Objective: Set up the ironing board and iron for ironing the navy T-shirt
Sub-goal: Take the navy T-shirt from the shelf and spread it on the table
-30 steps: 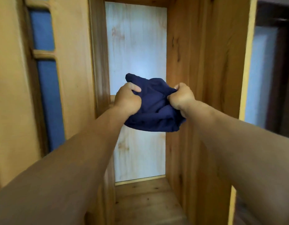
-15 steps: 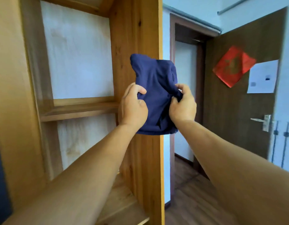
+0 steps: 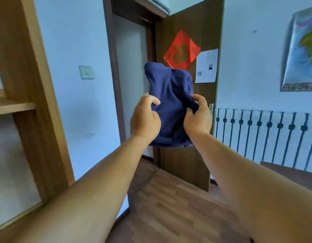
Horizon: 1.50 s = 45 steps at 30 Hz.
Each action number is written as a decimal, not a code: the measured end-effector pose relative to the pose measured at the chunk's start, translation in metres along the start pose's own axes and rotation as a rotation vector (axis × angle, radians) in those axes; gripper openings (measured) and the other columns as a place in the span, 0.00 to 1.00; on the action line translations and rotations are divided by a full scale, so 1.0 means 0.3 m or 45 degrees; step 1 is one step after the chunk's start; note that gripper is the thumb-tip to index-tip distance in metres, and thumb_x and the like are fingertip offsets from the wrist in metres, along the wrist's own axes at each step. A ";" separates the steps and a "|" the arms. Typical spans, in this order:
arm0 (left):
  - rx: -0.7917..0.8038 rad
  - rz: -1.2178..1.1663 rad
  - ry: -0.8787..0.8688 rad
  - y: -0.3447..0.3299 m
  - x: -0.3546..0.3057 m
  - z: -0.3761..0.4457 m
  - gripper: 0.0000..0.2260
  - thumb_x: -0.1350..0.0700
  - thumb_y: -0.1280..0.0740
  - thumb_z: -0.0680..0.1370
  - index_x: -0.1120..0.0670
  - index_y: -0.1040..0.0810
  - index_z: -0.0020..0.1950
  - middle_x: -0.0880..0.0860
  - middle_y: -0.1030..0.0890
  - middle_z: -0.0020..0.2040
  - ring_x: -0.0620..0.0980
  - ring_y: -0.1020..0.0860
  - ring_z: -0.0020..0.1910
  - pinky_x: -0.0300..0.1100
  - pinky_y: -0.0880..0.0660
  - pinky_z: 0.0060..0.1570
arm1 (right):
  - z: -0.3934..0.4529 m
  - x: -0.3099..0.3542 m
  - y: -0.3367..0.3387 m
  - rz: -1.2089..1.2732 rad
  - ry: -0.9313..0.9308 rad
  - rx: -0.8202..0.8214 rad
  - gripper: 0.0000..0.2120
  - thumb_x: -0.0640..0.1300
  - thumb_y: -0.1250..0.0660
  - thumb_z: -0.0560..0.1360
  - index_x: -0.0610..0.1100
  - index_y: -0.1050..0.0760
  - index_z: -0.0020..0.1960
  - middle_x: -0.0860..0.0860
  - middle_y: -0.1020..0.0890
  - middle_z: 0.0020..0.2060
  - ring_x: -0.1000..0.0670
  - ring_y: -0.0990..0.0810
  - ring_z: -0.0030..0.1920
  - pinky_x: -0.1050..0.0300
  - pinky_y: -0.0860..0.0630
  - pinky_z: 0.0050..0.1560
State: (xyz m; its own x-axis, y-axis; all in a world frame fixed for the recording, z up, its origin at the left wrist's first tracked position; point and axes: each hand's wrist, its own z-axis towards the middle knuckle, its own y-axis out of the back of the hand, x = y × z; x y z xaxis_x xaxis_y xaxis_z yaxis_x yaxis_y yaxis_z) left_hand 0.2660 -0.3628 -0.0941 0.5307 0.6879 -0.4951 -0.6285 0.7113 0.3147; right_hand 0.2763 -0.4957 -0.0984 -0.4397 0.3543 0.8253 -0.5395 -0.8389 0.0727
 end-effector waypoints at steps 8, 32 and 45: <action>0.243 -0.107 0.102 -0.502 0.050 -0.013 0.16 0.70 0.44 0.74 0.53 0.26 0.54 0.49 0.25 0.63 0.50 0.27 0.63 0.36 0.35 0.45 | 0.208 -0.391 0.125 -0.191 -0.192 -0.076 0.19 0.36 0.43 0.77 0.52 0.30 0.65 0.50 0.20 0.58 0.48 0.22 0.57 0.61 0.29 0.52; 1.128 -0.612 -0.235 -1.742 0.225 0.047 0.16 0.68 0.45 0.76 0.53 0.27 0.57 0.50 0.24 0.60 0.51 0.25 0.58 0.40 0.32 0.51 | 0.634 -1.233 0.272 -0.590 -0.751 -0.866 0.18 0.39 0.43 0.77 0.53 0.30 0.64 0.49 0.20 0.57 0.46 0.23 0.57 0.53 0.27 0.58; 1.853 -0.819 -0.617 -2.318 -0.208 -0.349 0.19 0.66 0.45 0.76 0.51 0.28 0.63 0.47 0.31 0.69 0.51 0.30 0.66 0.39 0.34 0.59 | 0.549 -1.614 0.814 -0.753 -1.099 -1.560 0.18 0.37 0.42 0.75 0.51 0.27 0.62 0.45 0.19 0.56 0.41 0.23 0.58 0.50 0.29 0.59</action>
State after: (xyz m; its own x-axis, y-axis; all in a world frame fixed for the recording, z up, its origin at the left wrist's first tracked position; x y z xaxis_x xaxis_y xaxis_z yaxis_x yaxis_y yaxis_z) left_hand 0.6102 -0.9154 -0.3667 0.7665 0.0285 -0.6416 0.6219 0.2168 0.7525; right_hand 0.4758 -0.9401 -0.3881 0.3152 -0.1902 0.9298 -0.8858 0.2927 0.3601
